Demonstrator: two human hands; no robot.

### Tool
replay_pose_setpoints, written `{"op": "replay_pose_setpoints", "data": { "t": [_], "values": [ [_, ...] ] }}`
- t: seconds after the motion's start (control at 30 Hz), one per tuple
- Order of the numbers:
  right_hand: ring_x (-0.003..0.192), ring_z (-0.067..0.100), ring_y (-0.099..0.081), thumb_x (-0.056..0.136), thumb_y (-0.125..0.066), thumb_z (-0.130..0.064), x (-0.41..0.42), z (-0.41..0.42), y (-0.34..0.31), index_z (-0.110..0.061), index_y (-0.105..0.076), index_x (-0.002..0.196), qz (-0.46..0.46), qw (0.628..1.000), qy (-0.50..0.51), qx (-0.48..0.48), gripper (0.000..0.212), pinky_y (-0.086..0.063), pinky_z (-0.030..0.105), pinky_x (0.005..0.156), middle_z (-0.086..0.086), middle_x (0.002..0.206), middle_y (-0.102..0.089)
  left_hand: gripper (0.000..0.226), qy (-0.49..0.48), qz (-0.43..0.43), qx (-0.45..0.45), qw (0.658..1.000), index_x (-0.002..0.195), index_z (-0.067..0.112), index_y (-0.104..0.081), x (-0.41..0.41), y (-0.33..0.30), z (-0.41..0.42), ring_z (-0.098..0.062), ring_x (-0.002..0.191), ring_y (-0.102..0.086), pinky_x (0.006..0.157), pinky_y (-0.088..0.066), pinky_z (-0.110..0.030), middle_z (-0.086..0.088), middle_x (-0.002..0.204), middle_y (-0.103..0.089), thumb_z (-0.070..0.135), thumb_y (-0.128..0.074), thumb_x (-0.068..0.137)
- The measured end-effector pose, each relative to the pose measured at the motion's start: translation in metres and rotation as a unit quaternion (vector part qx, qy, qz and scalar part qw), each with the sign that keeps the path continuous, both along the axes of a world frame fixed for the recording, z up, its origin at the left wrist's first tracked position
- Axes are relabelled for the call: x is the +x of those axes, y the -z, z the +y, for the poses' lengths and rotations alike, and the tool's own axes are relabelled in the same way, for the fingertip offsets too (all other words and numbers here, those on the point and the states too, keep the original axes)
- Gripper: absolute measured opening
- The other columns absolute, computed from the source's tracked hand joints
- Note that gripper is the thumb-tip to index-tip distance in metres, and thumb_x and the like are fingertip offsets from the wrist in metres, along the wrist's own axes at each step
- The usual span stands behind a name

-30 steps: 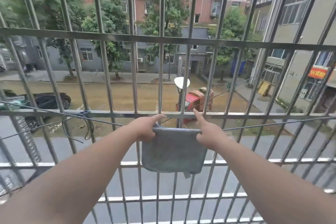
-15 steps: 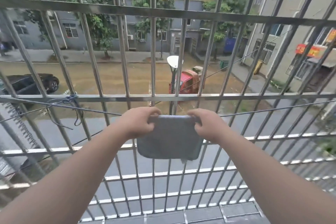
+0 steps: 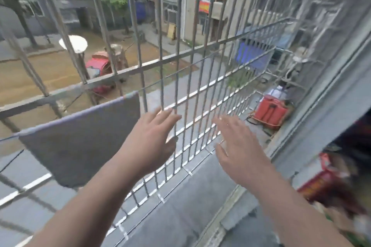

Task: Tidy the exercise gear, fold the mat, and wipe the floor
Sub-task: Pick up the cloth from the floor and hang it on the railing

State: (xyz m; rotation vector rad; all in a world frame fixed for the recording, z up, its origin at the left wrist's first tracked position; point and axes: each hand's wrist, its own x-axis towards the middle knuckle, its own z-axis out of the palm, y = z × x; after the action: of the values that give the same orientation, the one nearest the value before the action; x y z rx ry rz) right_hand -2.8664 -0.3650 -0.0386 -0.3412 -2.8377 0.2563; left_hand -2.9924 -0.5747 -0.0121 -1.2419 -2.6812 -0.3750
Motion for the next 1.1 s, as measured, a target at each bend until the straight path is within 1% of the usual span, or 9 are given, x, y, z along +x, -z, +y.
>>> {"op": "replay_pose_setpoints", "data": {
  "t": [0.1, 0.2, 0.33, 0.53, 0.63, 0.73, 0.83, 0.9, 1.1],
  "values": [
    [0.151, 0.026, -0.016, 0.089, -0.031, -0.05, 0.064, 0.023, 0.026, -0.029, -0.024, 0.154, -0.046, 0.996, 0.075, -0.003, 0.069, -0.02, 0.048, 0.121, 0.002, 0.163, -0.021, 0.066, 0.036, -0.055, -0.068, 0.996, 0.154, 0.035, -0.017, 0.029, 0.033, 0.034, -0.027, 0.152, -0.001, 0.123, -0.008, -0.046, 0.0, 0.165, -0.009, 0.049, -0.044, 0.096],
    [0.15, 0.029, -0.017, 0.089, -0.033, -0.052, 0.114, 0.039, 0.037, -0.033, -0.019, 0.155, -0.078, 0.988, 0.131, -0.021, 0.071, -0.023, 0.052, 0.119, 0.001, 0.164, -0.02, 0.07, 0.057, -0.067, -0.111, 0.99, 0.155, 0.038, -0.005, 0.07, 0.054, 0.058, -0.027, 0.152, 0.009, 0.122, -0.002, -0.048, 0.0, 0.166, 0.003, 0.056, -0.039, 0.096],
    [0.15, 0.032, -0.015, 0.086, -0.02, -0.058, 0.171, 0.063, 0.046, -0.037, -0.003, 0.154, -0.101, 0.979, 0.175, -0.021, 0.073, -0.022, 0.055, 0.118, 0.005, 0.164, -0.019, 0.071, 0.089, -0.064, -0.12, 0.987, 0.154, 0.039, -0.001, 0.128, 0.061, 0.1, -0.029, 0.152, 0.008, 0.122, -0.003, -0.051, -0.002, 0.166, 0.002, 0.058, -0.038, 0.096],
    [0.152, 0.025, -0.005, 0.095, -0.04, -0.05, 0.293, 0.134, 0.057, -0.034, -0.005, 0.156, -0.089, 0.969, 0.228, -0.039, 0.072, -0.015, 0.057, 0.12, -0.003, 0.166, -0.006, 0.071, 0.139, -0.039, -0.142, 0.979, 0.154, 0.036, -0.001, 0.237, 0.072, 0.212, -0.031, 0.152, 0.003, 0.121, -0.007, -0.053, -0.005, 0.166, -0.001, 0.057, -0.038, 0.097],
    [0.15, 0.029, -0.014, 0.094, -0.046, -0.048, 0.389, 0.187, 0.067, -0.03, -0.016, 0.155, -0.099, 0.958, 0.266, -0.03, 0.07, -0.02, 0.058, 0.119, 0.004, 0.164, -0.019, 0.072, 0.184, -0.059, -0.14, 0.971, 0.155, 0.035, -0.006, 0.317, 0.078, 0.285, -0.034, 0.151, -0.001, 0.12, -0.009, -0.056, -0.008, 0.165, -0.004, 0.056, -0.043, 0.096],
    [0.143, 0.037, -0.028, 0.092, -0.04, -0.054, 0.469, 0.227, 0.079, -0.019, -0.028, 0.15, -0.098, 0.946, 0.307, -0.046, 0.069, -0.026, 0.057, 0.116, 0.016, 0.155, -0.035, 0.072, 0.251, -0.083, -0.133, 0.955, 0.155, 0.033, -0.015, 0.391, 0.076, 0.347, -0.032, 0.151, -0.005, 0.12, -0.01, -0.057, -0.007, 0.165, -0.009, 0.055, -0.047, 0.094],
    [0.146, 0.036, -0.024, 0.088, -0.039, -0.055, 0.494, 0.242, 0.073, -0.014, -0.032, 0.151, -0.095, 0.947, 0.301, -0.06, 0.076, -0.016, 0.047, 0.122, 0.018, 0.157, -0.033, 0.071, 0.276, -0.06, -0.111, 0.953, 0.155, 0.031, -0.021, 0.426, 0.072, 0.373, -0.028, 0.151, -0.007, 0.119, -0.01, -0.057, -0.003, 0.165, -0.012, 0.058, -0.046, 0.093],
    [0.148, 0.03, -0.017, 0.093, -0.047, -0.047, 0.493, 0.247, 0.067, -0.016, -0.03, 0.154, -0.082, 0.962, 0.255, -0.06, 0.071, -0.011, 0.039, 0.121, 0.014, 0.161, -0.027, 0.071, 0.22, -0.036, -0.101, 0.97, 0.155, 0.03, -0.017, 0.424, 0.074, 0.368, -0.029, 0.152, -0.005, 0.119, -0.009, -0.058, -0.005, 0.165, -0.01, 0.054, -0.045, 0.095],
    [0.152, 0.012, 0.005, 0.098, -0.045, -0.044, 0.475, 0.252, 0.067, -0.036, -0.006, 0.157, -0.079, 0.987, 0.128, -0.064, 0.071, -0.006, 0.042, 0.123, -0.01, 0.166, -0.001, 0.077, 0.089, -0.007, -0.15, 0.985, 0.156, 0.027, -0.007, 0.417, 0.098, 0.334, -0.037, 0.151, -0.001, 0.118, -0.011, -0.06, -0.012, 0.164, -0.008, 0.055, -0.045, 0.095]
  ]
}}
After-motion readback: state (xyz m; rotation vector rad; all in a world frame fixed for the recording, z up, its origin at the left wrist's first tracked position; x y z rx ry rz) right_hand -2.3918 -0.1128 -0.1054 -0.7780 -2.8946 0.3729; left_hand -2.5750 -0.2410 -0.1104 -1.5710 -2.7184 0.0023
